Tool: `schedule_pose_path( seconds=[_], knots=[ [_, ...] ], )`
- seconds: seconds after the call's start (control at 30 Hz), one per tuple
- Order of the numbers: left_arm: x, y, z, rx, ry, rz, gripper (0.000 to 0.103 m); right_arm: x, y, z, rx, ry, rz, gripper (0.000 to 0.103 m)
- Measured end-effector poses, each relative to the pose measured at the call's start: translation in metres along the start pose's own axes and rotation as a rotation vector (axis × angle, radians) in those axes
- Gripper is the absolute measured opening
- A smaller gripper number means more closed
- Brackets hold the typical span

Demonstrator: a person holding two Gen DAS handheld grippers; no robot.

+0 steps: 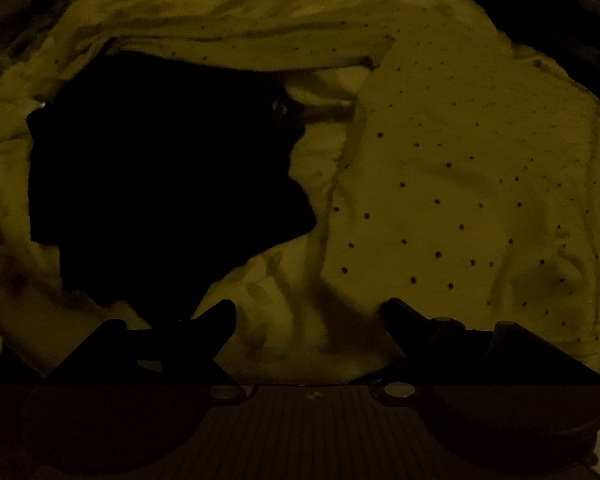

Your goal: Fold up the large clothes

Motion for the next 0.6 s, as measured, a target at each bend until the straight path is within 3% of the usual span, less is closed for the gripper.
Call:
schedule_pose_path(
  seconds=[0.07, 0.13, 0.2, 0.4, 0.6],
  knots=[
    [0.003, -0.003, -0.001, 0.009, 0.011, 0.006, 0.103, -0.008, -0.01, 0.001, 0.034, -0.032, -0.021, 0.015],
    [0.004, -0.005, -0.002, 0.014, 0.017, 0.014, 0.103, -0.005, -0.013, -0.01, 0.054, -0.008, 0.003, 0.053],
    [0.004, -0.004, -0.001, 0.01, 0.01, 0.021, 0.103, 0.008, -0.007, -0.026, 0.021, 0.056, 0.021, 0.067],
    [0.007, 0.005, 0.008, -0.029, -0.025, 0.049, 0.103, 0.08, 0.001, -0.083, 0.092, 0.382, 0.195, 0.067],
    [0.023, 0.014, 0.021, -0.042, 0.003, 0.006, 0.103, 0.124, 0.011, -0.124, 0.154, 0.588, 0.406, 0.079]
  ],
)
Point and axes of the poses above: each gripper's, at about its wrist camera, not at the fingertips, and y roughly against the way its jaws point, x to its left, z to its top, the point moved 2 cm from there along -y, roughly the way its jaws point, and after that the axes turned 10 degrees about x, right-handed, at the moved point
